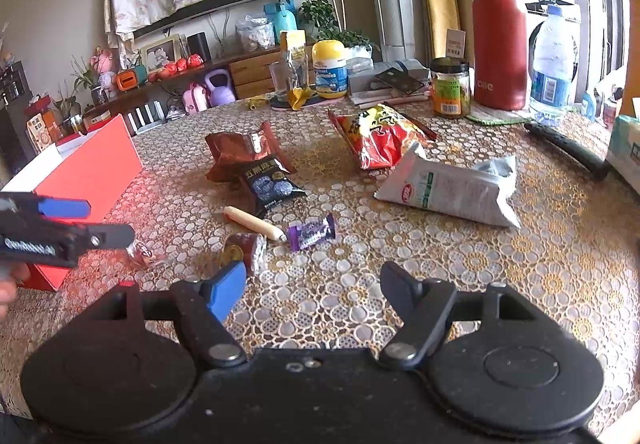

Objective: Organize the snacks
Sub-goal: 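Move both open tools back over the snacks on the table, then grasp the small clear-wrapped snack with the left tool while the right tool grasps the brown round cake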

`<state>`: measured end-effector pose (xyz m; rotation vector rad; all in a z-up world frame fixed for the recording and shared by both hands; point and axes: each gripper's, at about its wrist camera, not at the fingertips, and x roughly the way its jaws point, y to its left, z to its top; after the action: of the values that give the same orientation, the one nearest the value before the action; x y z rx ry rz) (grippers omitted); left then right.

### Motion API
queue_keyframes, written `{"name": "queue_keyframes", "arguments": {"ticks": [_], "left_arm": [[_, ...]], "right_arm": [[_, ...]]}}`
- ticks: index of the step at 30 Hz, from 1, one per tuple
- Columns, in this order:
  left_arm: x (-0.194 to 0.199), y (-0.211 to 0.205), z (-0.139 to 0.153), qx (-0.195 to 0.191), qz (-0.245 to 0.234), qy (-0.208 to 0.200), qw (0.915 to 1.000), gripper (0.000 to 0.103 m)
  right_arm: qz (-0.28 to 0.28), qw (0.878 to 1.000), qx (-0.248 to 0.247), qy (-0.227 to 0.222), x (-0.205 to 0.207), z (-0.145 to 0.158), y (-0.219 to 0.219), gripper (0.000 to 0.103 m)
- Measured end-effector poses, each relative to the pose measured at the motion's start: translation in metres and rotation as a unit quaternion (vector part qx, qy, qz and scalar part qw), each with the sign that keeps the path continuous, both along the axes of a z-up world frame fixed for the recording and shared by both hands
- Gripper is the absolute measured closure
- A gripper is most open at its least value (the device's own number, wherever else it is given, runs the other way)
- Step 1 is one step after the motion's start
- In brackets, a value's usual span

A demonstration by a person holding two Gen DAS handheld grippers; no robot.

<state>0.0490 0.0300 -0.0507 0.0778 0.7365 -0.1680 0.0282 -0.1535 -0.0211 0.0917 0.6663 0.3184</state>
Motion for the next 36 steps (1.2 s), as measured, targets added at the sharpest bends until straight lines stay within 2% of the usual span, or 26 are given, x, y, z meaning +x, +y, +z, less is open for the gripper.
{"name": "queue_keyframes", "arguments": {"ticks": [13,27,36], "left_arm": [[0.009,0.005,-0.022,-0.028,0.037,0.001,0.9989,0.006],[0.009,0.003,-0.029,-0.019,0.049,-0.001,0.9986,0.006],[0.008,0.004,-0.037,-0.027,0.054,0.000,0.9982,0.007]], "right_arm": [[0.004,1.000,0.008,0.003,-0.001,-0.004,0.006,0.026],[0.010,1.000,0.003,0.004,-0.002,-0.006,0.014,0.021],[0.014,1.000,0.002,0.004,-0.001,-0.007,0.020,0.021]]}}
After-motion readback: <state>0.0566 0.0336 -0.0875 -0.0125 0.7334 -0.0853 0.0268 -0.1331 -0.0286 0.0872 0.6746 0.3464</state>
